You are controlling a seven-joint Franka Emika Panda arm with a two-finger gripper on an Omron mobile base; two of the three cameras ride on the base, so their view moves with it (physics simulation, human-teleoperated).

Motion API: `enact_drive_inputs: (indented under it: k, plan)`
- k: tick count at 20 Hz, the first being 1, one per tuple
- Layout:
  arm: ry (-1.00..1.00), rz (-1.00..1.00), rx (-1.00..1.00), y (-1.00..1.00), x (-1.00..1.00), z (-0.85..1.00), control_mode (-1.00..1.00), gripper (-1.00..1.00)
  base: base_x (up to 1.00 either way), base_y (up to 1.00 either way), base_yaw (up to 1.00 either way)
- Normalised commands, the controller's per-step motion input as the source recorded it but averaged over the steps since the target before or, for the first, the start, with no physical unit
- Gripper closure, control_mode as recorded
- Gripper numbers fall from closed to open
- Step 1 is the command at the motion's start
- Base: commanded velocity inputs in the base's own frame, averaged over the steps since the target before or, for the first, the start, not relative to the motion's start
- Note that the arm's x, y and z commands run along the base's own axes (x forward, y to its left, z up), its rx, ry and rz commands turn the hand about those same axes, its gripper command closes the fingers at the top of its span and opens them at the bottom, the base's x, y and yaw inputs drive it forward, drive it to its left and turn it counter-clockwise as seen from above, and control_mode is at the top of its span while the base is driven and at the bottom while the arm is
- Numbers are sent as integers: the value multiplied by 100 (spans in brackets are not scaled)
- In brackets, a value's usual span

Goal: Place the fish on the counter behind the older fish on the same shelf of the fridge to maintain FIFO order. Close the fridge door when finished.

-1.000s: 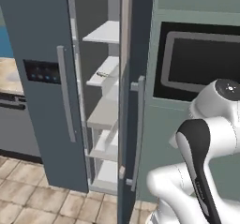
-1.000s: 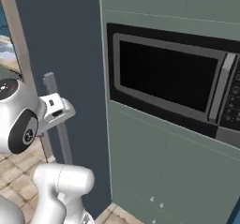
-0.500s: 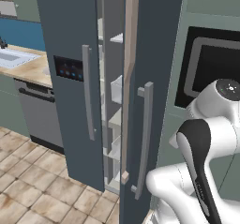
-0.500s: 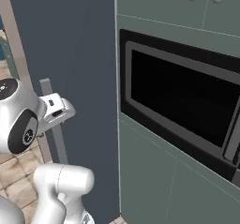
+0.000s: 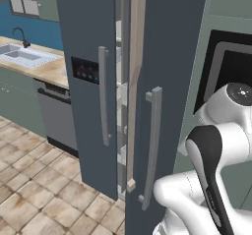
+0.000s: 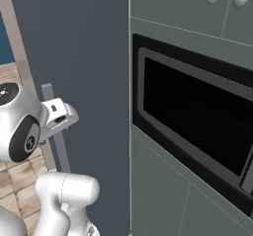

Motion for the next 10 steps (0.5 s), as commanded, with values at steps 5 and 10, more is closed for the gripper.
enact_drive_inputs:
  k: [5,10]
  plan:
    - [0,0,0,0,0,0,100,-100,2,-1,1]
    - [-2,4,5,-28,7,0,-100,-100,3,-5,1]
